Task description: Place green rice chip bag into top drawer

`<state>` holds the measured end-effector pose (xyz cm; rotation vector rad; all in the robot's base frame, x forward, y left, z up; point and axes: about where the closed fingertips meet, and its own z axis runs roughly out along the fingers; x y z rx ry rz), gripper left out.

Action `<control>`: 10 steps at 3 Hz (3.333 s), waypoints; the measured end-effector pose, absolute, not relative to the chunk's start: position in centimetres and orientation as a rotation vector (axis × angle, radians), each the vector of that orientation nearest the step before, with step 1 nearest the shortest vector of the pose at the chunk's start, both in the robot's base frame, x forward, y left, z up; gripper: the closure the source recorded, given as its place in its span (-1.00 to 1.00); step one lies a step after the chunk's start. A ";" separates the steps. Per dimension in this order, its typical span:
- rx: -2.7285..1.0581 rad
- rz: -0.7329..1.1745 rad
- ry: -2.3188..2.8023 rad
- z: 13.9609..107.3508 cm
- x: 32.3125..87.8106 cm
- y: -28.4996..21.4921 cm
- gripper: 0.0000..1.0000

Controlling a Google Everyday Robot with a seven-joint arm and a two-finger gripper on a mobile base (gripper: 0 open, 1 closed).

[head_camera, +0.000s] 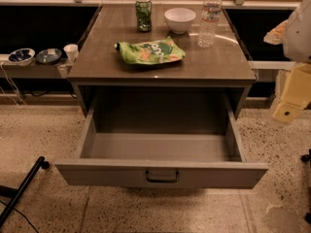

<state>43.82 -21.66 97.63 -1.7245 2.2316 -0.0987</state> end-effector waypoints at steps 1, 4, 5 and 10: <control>-1.725 -0.099 2.231 97.6 43.8 -21.7 -1.00; -1.794 0.118 1.832 97.0 54.5 -5.2 -1.00; -1.853 0.105 1.730 97.3 54.6 -4.4 -1.00; -1.649 -0.045 1.666 88.9 70.9 -0.5 -0.64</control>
Offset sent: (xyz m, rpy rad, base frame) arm 0.0716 0.1136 -0.0170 0.1009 0.0709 0.1846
